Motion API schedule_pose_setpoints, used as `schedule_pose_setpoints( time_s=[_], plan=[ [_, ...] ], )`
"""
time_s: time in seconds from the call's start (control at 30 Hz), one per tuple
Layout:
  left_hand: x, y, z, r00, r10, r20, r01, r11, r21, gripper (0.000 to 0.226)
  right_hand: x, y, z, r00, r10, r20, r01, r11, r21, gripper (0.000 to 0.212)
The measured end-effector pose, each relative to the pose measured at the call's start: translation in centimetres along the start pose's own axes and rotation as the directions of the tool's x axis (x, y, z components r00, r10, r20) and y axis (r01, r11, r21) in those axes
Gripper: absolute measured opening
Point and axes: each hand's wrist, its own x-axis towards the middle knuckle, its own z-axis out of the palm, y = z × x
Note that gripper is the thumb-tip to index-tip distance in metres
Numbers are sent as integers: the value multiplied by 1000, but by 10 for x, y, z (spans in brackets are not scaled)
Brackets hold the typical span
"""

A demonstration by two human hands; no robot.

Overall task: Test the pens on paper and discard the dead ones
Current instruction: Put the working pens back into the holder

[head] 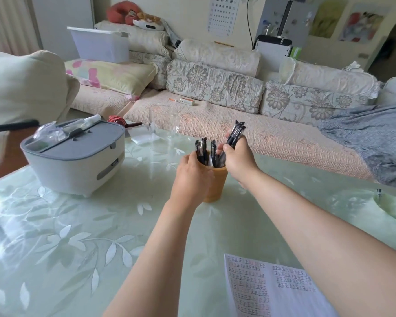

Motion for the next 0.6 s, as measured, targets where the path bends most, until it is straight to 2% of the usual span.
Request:
schedule_pose_setpoints(
  time_s=[0.13,0.27,0.37,0.43,0.53,0.6],
  plan=[
    [2,-2,2,1000,7,-12,-7,1000,1,40,-3,12,1,999,45,22,-40,978,-205,20],
    [3,-3,3,1000,8,-10,-8,1000,-1,42,-4,22,4,985,133,112,-70,892,-448,29],
    [3,-3,3,1000,5,-11,-5,1000,-6,41,-8,19,-1,981,152,124,-93,918,-387,35],
    [4,-4,3,1000,2,-13,-2,1000,2,41,-10,16,-6,975,155,160,-101,947,-305,52],
    [5,-5,4,1000,16,-15,-16,1000,9,40,-9,9,-7,977,98,189,-51,969,-243,77],
    [5,-5,4,1000,12,-13,-12,1000,13,40,-6,4,-4,978,41,205,16,962,-273,78]
  ],
)
